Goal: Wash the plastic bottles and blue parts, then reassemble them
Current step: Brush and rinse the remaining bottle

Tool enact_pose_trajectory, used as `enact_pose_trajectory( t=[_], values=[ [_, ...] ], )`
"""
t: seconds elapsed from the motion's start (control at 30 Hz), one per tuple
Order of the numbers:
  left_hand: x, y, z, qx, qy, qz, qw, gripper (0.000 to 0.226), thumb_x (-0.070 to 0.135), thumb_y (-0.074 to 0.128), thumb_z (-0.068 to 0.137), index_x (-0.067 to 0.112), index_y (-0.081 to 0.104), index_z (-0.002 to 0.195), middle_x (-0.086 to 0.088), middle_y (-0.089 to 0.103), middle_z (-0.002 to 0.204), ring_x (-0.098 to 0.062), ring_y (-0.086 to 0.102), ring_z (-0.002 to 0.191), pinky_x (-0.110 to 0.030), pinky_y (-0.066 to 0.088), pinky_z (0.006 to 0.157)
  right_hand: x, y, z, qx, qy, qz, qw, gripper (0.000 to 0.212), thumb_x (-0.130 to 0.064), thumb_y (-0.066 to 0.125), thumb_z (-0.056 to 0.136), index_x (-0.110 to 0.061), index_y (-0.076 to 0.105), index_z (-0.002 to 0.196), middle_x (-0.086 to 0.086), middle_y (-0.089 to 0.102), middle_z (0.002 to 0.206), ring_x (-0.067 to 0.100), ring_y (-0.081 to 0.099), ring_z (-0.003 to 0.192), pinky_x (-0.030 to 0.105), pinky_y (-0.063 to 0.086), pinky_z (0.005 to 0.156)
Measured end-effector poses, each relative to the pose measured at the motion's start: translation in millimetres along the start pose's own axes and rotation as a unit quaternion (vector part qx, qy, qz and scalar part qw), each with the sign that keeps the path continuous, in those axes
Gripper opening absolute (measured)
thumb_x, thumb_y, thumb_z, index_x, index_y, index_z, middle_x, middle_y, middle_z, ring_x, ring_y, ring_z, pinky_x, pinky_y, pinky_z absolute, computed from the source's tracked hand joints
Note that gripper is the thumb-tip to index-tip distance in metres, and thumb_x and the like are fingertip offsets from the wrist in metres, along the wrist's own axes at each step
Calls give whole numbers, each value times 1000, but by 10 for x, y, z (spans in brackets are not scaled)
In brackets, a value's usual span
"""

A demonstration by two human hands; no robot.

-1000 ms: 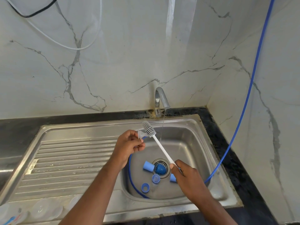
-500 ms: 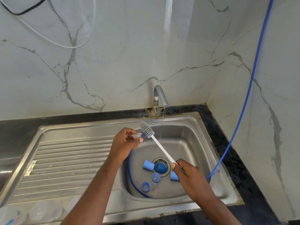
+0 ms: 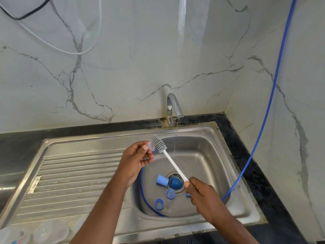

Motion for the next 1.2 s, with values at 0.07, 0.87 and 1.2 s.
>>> enact_pose_trajectory(
  t=[0.07, 0.87, 1.2],
  values=[
    [-45, 126, -27, -12, -7, -21, 1000, 18, 12, 55, 101, 9, 65, 116, -8, 69, 86, -21, 70, 80, -31, 60, 69, -28, 30, 13, 12, -7, -11, 1000, 29, -43, 47, 104, -32, 49, 77, -7, 40, 58, 11, 32, 53, 31, 30, 51],
    [7, -21, 11, 47, -57, -99, 992, 22, 19, 55, 102, 3, 69, 97, -6, 63, 75, -13, 57, 63, -22, 54, 57, -188, -336, -108, 98, -65, -282, 952, 33, -59, 40, 99, -27, 43, 94, 0, 47, 60, 20, 46, 59, 30, 42, 54],
    [3, -225, 149, 21, -126, 178, 976, 24, 25, 59, 102, 4, 63, 90, -11, 58, 76, -17, 59, 61, -27, 54, 56, -279, -346, -77, 160, -119, -461, 865, 27, -53, 55, 93, -43, 64, 115, -3, 58, 64, 20, 59, 50, 27, 38, 39]
  ],
)
Point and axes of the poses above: each hand's wrist, its own z-axis towards the middle knuckle, its own y-axis out of the palm, x = y × z, the point moved 8 cm from there along z, towards the middle knuckle
